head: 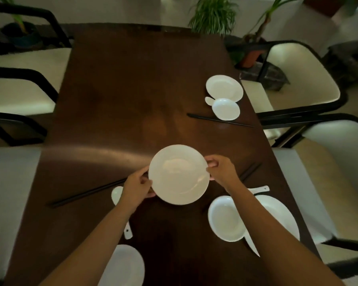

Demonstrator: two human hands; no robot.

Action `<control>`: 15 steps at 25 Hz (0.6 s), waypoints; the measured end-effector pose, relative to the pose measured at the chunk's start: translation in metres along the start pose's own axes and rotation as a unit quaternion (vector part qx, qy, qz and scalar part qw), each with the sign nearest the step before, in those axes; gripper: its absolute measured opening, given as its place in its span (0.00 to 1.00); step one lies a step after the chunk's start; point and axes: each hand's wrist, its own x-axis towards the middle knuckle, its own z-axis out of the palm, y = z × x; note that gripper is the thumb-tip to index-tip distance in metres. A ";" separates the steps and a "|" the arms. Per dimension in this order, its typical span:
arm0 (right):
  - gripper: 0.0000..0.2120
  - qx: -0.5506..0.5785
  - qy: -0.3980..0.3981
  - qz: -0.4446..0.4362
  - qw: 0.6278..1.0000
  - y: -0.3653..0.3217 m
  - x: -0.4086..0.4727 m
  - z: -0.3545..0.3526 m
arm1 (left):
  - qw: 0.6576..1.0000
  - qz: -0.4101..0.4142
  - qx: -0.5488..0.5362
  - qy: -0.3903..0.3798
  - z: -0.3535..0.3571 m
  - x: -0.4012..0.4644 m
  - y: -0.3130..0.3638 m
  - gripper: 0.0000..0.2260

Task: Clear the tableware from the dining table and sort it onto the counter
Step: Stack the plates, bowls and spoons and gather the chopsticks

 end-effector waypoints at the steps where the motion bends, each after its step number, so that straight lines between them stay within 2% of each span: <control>1: 0.14 0.013 -0.004 0.006 1.000 0.009 0.012 -0.010 | 1.000 -0.006 0.003 0.001 0.014 0.010 0.004 0.24; 8: 0.14 0.063 -0.059 0.030 0.996 0.046 0.071 -0.036 | 0.999 -0.017 0.026 0.042 0.058 0.049 0.006 0.24; 15: 0.14 0.065 -0.065 0.017 0.996 0.055 0.090 -0.035 | 0.994 -0.026 0.067 0.083 0.072 0.056 0.005 0.24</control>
